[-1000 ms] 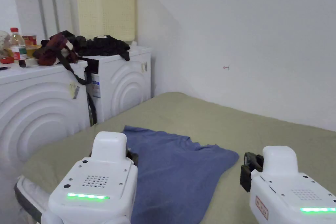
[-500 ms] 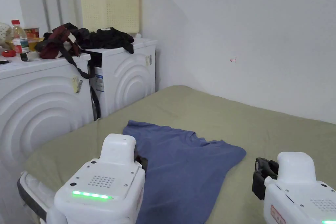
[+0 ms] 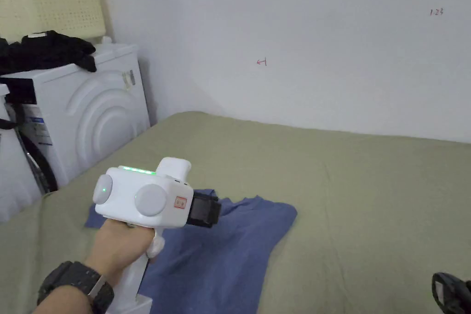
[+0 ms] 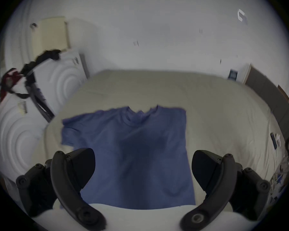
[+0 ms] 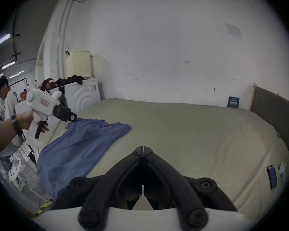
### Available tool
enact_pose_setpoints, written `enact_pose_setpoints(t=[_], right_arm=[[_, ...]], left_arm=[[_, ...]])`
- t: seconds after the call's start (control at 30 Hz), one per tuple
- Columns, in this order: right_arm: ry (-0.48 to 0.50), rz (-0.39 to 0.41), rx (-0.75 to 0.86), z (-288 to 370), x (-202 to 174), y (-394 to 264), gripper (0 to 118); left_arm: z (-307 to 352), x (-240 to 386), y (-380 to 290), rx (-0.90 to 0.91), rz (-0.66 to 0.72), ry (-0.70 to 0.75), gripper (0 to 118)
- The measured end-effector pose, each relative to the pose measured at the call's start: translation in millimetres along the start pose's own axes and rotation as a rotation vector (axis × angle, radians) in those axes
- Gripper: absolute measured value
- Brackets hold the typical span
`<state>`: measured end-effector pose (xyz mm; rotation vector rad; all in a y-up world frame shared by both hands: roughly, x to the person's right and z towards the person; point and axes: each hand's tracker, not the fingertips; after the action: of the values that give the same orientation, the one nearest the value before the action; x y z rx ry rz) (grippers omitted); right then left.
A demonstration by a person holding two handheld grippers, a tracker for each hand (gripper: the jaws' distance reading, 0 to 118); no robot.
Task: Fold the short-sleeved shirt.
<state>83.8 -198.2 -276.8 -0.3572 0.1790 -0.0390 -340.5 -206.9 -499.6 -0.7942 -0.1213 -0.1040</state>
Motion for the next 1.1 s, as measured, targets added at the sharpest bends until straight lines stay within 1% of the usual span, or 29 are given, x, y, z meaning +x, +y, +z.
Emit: enact_pose_setpoints(t=[0.07, 0.1, 0.13, 0.2, 0.23, 0.27, 0.33, 0.37, 0.4, 0.43, 0.47, 0.5, 0.53, 0.57, 0.6, 0.63, 0.7, 0.77, 0.8, 0.83, 0.9, 1.0, 1.03, 1.1], right_arm=[[-0.039, 0.005, -0.030, -8.7, 13.3, -5.9, 1], [-0.044, 0.006, -0.040, -13.3, 19.4, -9.0, 1], [-0.050, 0.005, -0.047, -17.0, 23.9, -11.8, 1], [-0.046, -0.023, -0.075, -25.0, 31.9, -17.6, 1], [-0.044, -0.032, -0.085, -27.9, 34.2, -20.3, 1], [-0.036, -0.052, -0.093, -30.5, 36.6, -23.3, 1], [0.012, -0.157, -0.151, -35.8, 41.5, -26.6, 1], [0.031, -0.194, -0.166, -37.5, 42.9, -28.3, 1], [0.041, -0.205, -0.160, -37.3, 42.3, -30.4, 1], [0.043, -0.190, -0.150, -36.5, 41.1, -31.9, 1], [0.048, -0.180, -0.145, -35.7, 38.2, -33.1, 1], [0.046, -0.168, -0.142, -35.5, 35.4, -34.5, 1], [0.041, -0.157, -0.146, -35.2, 33.4, -34.8, 1], [0.040, -0.152, -0.144, -34.3, 32.1, -35.7, 1], [0.040, -0.147, -0.144, -33.5, 31.0, -36.5, 1], [0.038, -0.146, -0.146, -32.3, 30.8, -36.2, 1], [0.035, -0.141, -0.141, -27.6, 31.6, -36.3, 1], [0.023, -0.147, -0.136, -20.1, 36.4, -35.5, 1], [0.018, -0.151, -0.130, -15.3, 39.3, -34.6, 1], [0.010, -0.156, -0.121, -10.6, 42.3, -33.9, 1], [-0.011, -0.165, -0.104, -1.9, 49.4, -29.9, 1], [-0.041, -0.167, -0.084, 8.4, 60.3, -27.0, 1], [-0.047, -0.165, -0.080, 11.1, 63.6, -26.5, 1], [-0.073, -0.170, -0.074, 16.6, 69.9, -24.7, 1]], left_arm=[[-52.8, 1.0, 3.2, -0.097, 0.025, -0.048, 117], [-70.3, 7.4, 2.0, -0.149, 0.066, -0.095, 117], [-79.4, 16.7, 0.1, -0.185, 0.095, -0.103, 117], [-112.4, 22.8, -4.5, -0.225, 0.132, -0.115, 117], [-118.0, 28.6, -6.1, -0.210, 0.138, -0.088, 117], [-122.0, 35.6, -7.8, -0.210, 0.147, -0.078, 117], [-132.1, 44.8, -9.9, -0.239, 0.154, -0.055, 117], [-134.4, 49.5, -10.7, -0.247, 0.131, -0.045, 115], [-144.7, 43.6, -7.3, -0.283, 0.117, -0.021, 111], [-146.5, 45.6, -7.9, -0.290, 0.106, 0.008, 101], [-146.8, 47.7, -10.1, -0.280, 0.113, -0.003, 77], [-146.1, 49.3, -13.9, -0.276, 0.124, -0.029, 71], [-140.2, 52.6, -14.9, -0.260, 0.126, -0.020, 67], [-134.9, 53.0, -12.8, -0.249, 0.110, -0.029, 39], [-128.9, 53.2, -10.4, -0.228, 0.078, -0.075, 5], [-124.3, 53.4, -9.1, -0.208, 0.070, -0.063, 1], [-125.5, 42.9, -4.4, -0.197, 0.101, -0.108, 1], [-119.7, 39.6, 1.7, -0.159, 0.124, -0.119, 1], [-117.6, 39.7, 6.2, -0.142, 0.122, -0.165, 1], [-114.2, 40.7, 11.4, -0.129, 0.118, -0.149, 1], [-108.7, 46.3, 25.5, -0.104, 0.105, -0.163, 1], [-102.2, 70.2, 45.5, -0.013, 0.054, -0.255, 1], [-101.3, 81.3, 55.0, -0.012, 0.033, -0.298, 1], [-89.0, 129.1, 66.9, 0.004, -0.046, -0.348, 1]])
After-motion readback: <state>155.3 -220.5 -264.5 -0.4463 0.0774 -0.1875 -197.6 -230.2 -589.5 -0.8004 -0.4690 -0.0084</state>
